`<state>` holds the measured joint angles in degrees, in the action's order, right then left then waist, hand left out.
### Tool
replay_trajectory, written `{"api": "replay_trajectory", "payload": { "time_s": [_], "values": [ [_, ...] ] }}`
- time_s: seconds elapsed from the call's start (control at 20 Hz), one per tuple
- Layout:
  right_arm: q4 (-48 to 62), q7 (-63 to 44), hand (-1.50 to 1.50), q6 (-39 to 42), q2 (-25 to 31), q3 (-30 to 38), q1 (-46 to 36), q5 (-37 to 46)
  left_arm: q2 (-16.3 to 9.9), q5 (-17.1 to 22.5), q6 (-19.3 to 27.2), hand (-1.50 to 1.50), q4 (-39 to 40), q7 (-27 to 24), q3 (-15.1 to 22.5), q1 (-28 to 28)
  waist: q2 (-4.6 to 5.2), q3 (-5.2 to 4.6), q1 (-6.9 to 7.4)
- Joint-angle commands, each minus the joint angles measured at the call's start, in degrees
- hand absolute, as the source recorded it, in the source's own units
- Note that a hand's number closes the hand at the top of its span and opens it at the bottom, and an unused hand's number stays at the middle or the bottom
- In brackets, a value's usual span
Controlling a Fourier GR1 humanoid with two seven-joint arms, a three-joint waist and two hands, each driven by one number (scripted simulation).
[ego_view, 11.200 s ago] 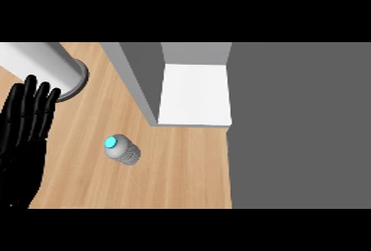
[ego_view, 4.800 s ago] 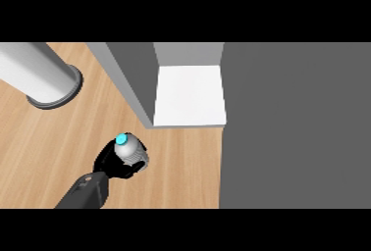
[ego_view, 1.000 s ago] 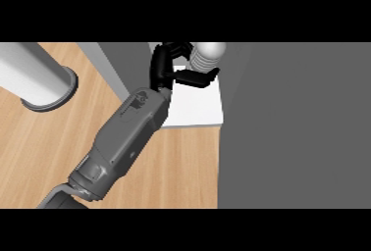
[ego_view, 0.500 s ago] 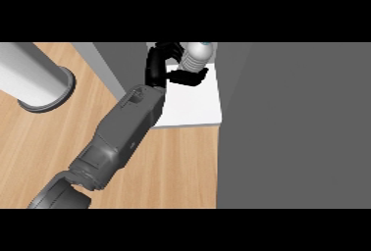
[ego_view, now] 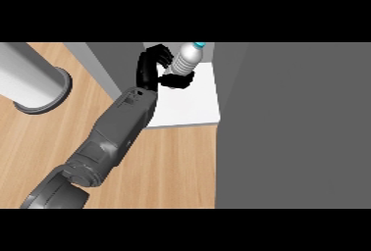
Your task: Pick up the bottled water, place it into the cabinet and close the cabinet
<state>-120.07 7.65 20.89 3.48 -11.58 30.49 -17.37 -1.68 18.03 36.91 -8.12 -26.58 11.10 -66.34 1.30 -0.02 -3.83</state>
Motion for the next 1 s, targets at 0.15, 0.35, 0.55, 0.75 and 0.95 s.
{"api": "replay_trajectory", "payload": {
  "time_s": [0.15, 0.35, 0.55, 0.75, 0.95],
  "values": [
    [-1.4, -1.4, -1.50, -0.9, -0.5, -0.9, -0.6, -0.4, 0.9, -1.6, 5.5, -1.50, 3.8, 0.2, -0.2, -2.2, 0.04, -0.02, 0.05],
    [1.4, 1.6, -1.50, 0.6, -0.2, -0.7, 0.4, 0.7, -2.1, -2.1, 3.6, -1.50, 5.0, -1.3, -0.2, -0.2, 0.26, -0.02, -0.36],
    [-0.2, 1.8, -1.50, 0.1, -0.9, -2.1, 1.6, 1.5, -3.5, -2.0, 1.8, -1.50, 6.2, 0.6, -0.5, -1.1, 0.40, -0.05, -0.87],
    [1.3, 1.4, -1.50, 0.4, -0.2, -1.6, 1.0, 1.5, -4.3, -1.3, 1.9, -1.50, 5.5, -1.3, -1.5, 0.0, 0.31, -0.04, -0.37],
    [0.2, 0.6, -1.50, -0.1, 0.1, -0.3, -0.4, 0.5, -5.1, -0.4, -2.6, -1.50, 2.8, -4.3, -2.8, 0.6, 0.02, -0.06, 0.54]
  ]
}}
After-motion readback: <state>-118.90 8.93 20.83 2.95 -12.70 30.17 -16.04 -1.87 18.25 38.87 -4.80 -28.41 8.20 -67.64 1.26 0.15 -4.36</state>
